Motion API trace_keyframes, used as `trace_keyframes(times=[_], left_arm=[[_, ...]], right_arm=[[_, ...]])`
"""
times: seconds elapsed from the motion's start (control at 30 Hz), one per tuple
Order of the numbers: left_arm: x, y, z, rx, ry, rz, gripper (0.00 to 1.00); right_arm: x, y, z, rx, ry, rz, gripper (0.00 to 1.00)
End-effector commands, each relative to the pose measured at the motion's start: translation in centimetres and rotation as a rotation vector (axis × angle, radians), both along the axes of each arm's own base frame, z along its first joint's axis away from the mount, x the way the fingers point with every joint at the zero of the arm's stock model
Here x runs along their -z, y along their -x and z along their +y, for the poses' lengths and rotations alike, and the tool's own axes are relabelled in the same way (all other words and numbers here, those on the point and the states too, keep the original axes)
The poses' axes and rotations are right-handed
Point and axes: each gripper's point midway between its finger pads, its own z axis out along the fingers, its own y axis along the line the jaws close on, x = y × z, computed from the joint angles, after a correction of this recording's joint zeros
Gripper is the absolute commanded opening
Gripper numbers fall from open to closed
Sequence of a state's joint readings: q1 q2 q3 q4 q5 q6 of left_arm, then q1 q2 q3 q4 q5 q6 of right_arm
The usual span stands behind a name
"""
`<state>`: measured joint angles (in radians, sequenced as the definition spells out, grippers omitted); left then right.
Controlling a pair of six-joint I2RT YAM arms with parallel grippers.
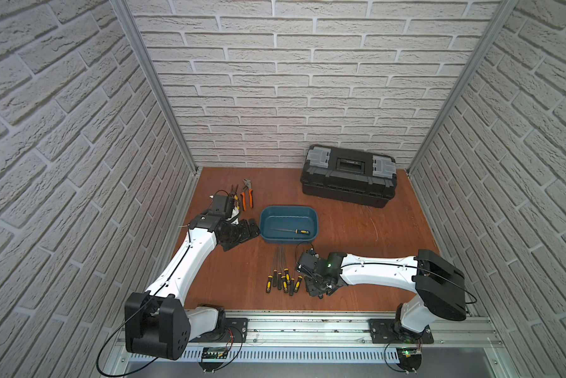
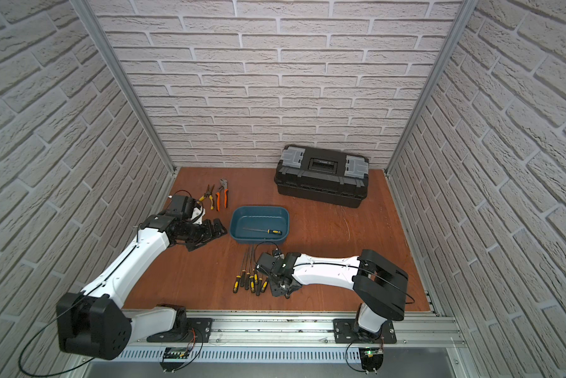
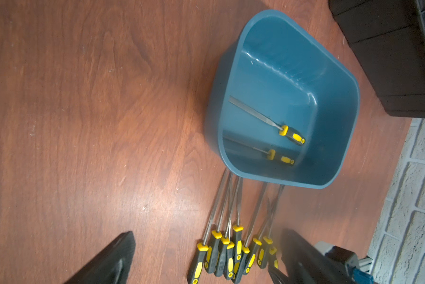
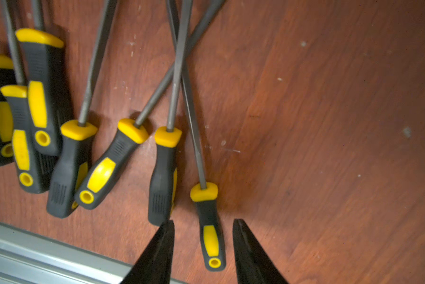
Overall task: Put the file tool into the storage box
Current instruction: Pick up the file tool from the center of the board.
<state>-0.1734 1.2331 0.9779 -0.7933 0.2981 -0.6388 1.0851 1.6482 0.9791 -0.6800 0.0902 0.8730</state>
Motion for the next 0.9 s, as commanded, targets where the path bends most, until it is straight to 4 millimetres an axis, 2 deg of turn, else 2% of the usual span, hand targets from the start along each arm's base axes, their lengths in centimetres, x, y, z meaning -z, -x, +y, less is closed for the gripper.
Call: trace_keyframes(times=[0.0,0.6,0.77,0.87], left_arm=[[-0.3,0.3,-0.5,0.038,0.000,-0.017,0.98],[-0.7,-1.3,-2.2,0.135,-0.056,-0.010,0.98],[-1.1,-1.7,-2.3,0.141,-0.068,-0.022,0.98],[-1.4,-2.0,-2.3,0.145,-0.074,-0.031,0.98]], right_arm=[[0.2,0.0,-0.2,-0.025,0.044,-0.002,0.42],[2.2,0.4,-1.1,-0.038,0.120,0.020,0.35],[1.6,0.4,-2.0,-0.032,0.145,-0.002,0.22],[1.1,0.6,-2.9,-0.034,0.156,-0.012,0.19]])
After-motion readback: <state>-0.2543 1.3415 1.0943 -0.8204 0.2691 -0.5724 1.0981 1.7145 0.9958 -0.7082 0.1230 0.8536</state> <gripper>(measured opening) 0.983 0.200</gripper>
